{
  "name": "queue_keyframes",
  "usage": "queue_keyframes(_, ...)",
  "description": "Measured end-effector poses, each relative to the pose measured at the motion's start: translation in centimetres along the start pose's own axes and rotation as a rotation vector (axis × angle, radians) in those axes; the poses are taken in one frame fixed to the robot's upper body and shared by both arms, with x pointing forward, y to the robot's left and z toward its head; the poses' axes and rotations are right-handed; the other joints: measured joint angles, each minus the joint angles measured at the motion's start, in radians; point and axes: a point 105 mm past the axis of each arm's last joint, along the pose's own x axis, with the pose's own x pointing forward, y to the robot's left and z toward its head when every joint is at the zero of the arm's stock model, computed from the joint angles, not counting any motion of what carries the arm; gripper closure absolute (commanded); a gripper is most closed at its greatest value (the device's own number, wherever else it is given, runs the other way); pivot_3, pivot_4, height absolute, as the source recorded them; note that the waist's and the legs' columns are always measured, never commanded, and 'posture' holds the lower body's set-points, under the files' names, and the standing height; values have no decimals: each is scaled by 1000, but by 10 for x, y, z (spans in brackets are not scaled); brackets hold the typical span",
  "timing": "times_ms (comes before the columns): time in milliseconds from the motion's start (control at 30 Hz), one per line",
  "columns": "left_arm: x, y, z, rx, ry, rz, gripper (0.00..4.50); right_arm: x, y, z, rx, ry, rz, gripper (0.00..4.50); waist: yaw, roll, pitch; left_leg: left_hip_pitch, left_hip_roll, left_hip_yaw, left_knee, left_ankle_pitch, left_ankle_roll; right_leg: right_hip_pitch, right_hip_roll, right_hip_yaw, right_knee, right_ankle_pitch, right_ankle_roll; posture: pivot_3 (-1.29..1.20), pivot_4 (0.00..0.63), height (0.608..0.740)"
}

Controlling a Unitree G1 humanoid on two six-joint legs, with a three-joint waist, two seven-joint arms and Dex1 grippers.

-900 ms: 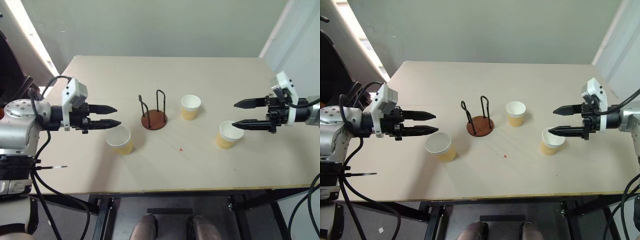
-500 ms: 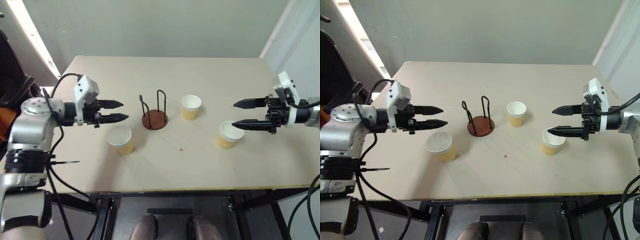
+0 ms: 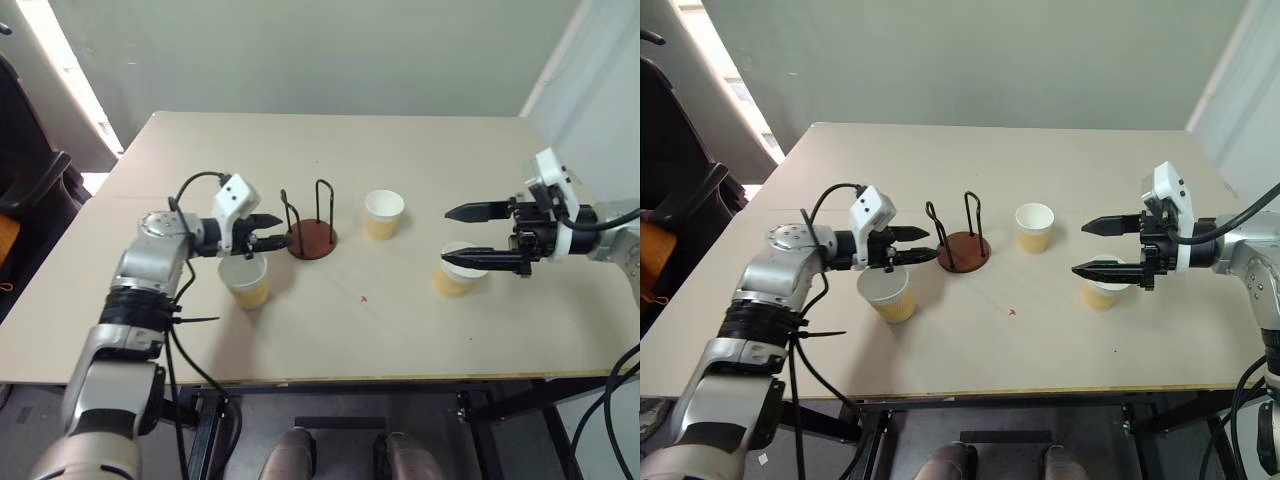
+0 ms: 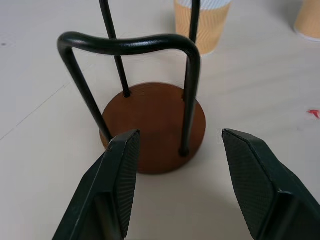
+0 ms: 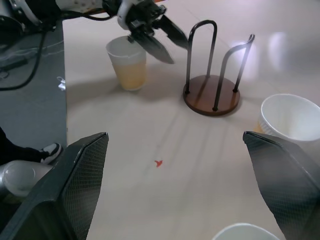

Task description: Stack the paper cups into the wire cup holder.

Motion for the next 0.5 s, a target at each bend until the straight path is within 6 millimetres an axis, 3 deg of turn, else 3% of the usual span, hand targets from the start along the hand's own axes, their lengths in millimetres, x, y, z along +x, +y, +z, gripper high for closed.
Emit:
queue_keyframes(233,24,-2,7,-17,-26,-12,1716,5,2,-1,1,-1,-14,0,0,0,0,0,0,1,1,1,0,0,0,0,0,1,2,0,150,740)
queue_keyframes(333,27,-3,11,-14,-37,-25,2288,7,4,-1,-4,-1,-15,0,0,0,0,0,0,1,1,1,1,1,0,0,0,2,3,0,150,740)
queue_keyframes(500,27,-2,9,-23,-32,-27,4117,7,5,-4,12,1,-19,0,0,0,0,0,-1,1,1,1,1,1,0,0,-1,2,4,0,150,740)
